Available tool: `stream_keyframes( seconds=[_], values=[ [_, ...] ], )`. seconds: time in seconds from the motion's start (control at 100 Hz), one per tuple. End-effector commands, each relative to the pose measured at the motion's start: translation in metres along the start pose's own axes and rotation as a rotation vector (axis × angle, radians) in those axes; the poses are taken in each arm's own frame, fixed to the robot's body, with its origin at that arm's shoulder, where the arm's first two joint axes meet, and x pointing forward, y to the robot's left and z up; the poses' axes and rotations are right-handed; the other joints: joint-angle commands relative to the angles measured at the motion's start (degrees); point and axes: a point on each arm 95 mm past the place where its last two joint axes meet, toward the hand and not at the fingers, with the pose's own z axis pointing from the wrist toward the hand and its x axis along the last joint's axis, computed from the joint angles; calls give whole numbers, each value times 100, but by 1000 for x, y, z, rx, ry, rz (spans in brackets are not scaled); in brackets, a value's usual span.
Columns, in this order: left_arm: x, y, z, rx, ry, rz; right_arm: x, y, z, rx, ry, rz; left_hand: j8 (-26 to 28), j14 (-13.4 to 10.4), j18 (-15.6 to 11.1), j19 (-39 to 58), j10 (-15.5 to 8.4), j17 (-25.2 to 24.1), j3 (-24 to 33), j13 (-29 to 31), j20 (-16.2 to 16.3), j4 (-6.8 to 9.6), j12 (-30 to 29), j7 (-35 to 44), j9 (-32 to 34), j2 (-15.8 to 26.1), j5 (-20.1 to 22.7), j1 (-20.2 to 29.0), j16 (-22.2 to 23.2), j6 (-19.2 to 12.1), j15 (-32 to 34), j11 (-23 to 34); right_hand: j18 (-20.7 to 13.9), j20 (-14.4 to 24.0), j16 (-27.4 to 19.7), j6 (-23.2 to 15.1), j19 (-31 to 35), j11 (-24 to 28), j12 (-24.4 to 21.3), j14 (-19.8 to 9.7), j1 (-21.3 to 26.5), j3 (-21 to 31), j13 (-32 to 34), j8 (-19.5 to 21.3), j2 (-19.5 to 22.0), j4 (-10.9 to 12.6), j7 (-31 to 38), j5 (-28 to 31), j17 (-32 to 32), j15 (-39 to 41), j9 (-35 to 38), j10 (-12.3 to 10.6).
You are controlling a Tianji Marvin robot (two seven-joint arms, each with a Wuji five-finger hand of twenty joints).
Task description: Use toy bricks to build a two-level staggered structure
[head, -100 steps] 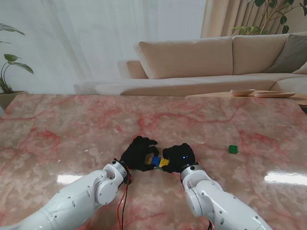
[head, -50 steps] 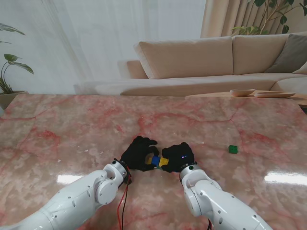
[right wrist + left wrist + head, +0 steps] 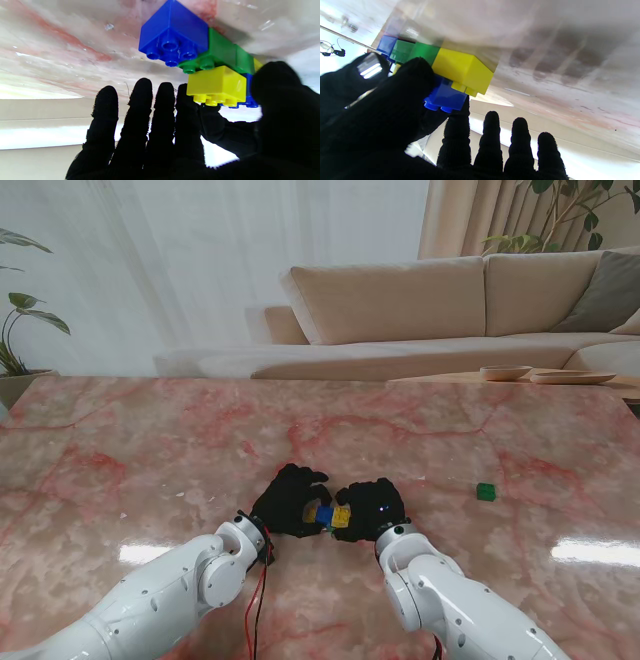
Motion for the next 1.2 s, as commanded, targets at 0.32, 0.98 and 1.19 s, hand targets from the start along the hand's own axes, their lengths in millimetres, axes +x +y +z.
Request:
stream_keyframes(
  seconds=[0.32,0.98,1.19],
  values=[
    [-12,42,-28,-110,-52,-3,2,9,-17,-46,-7,38,84,77,-18,-15,-106,-46,-3,-3,35,151,50,85,-38,18,-119,-195,25,-208,-39,-15,-176,179,-403,414,-373,-629,-856,15,-528,159,-401,-362,551,213,-741,-642,-201,-479,-678,288],
    [-13,41,-28,-107,-53,-8,9,10,-10,-131,-19,150,81,71,-17,-18,-104,-45,1,4,32,152,48,84,-34,24,-117,-192,23,-215,-41,-17,-321,181,555,-1243,2436,636,787,-470,903,2210,2800,-464,-581,-995,2815,1586,2220,1809,3029,-191],
    [-14,41,-28,-107,-52,-8,7,3,-6,-108,-23,146,81,74,-18,-17,-102,-45,11,4,32,155,50,86,-33,22,-117,-181,24,-212,-40,-13,-319,163,559,-1222,2461,579,813,-450,963,2242,2784,-490,-630,-975,2827,1571,2225,1783,3018,-182]
  ],
)
